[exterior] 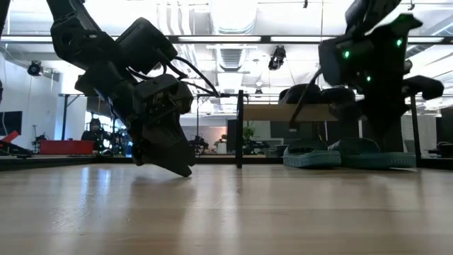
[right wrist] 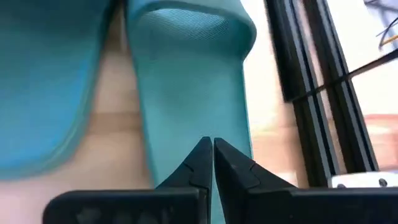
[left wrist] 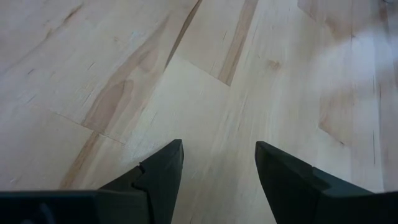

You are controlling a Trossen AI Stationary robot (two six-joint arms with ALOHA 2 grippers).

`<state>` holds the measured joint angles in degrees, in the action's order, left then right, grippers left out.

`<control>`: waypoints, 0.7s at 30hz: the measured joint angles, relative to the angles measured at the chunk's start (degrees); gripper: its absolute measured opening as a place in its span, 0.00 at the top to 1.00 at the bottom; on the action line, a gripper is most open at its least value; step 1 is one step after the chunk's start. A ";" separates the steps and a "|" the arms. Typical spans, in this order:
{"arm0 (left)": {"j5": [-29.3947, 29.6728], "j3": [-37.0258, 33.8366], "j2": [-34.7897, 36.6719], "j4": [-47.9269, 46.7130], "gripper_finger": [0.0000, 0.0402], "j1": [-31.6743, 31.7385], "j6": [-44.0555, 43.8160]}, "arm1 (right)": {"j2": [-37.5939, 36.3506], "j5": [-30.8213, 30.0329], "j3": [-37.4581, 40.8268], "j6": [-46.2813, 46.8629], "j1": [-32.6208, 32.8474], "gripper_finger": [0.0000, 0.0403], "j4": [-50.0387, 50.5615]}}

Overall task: Pick and place slides into the shelf
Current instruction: Adjust the green slippers under the shelf

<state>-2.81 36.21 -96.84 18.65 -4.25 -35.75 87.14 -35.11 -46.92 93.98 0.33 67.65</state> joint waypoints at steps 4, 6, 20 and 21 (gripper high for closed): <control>0.02 -0.02 0.00 0.04 0.52 0.00 -0.06 | -2.58 7.40 -0.27 -1.64 2.23 0.98 0.03; 0.03 -0.02 0.00 0.07 0.52 0.00 -0.09 | -3.80 12.59 0.87 -2.56 3.30 0.98 0.02; 1.18 0.05 -0.02 0.24 0.52 -0.07 -0.09 | -2.75 19.45 8.38 0.34 5.54 0.98 -1.44; 1.20 0.07 -0.02 0.24 0.52 -0.07 -0.09 | -1.95 19.78 8.35 0.04 5.29 0.98 -1.58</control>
<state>-1.61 36.27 -96.86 18.90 -4.32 -35.83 85.20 -15.33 -38.57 94.02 5.63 66.07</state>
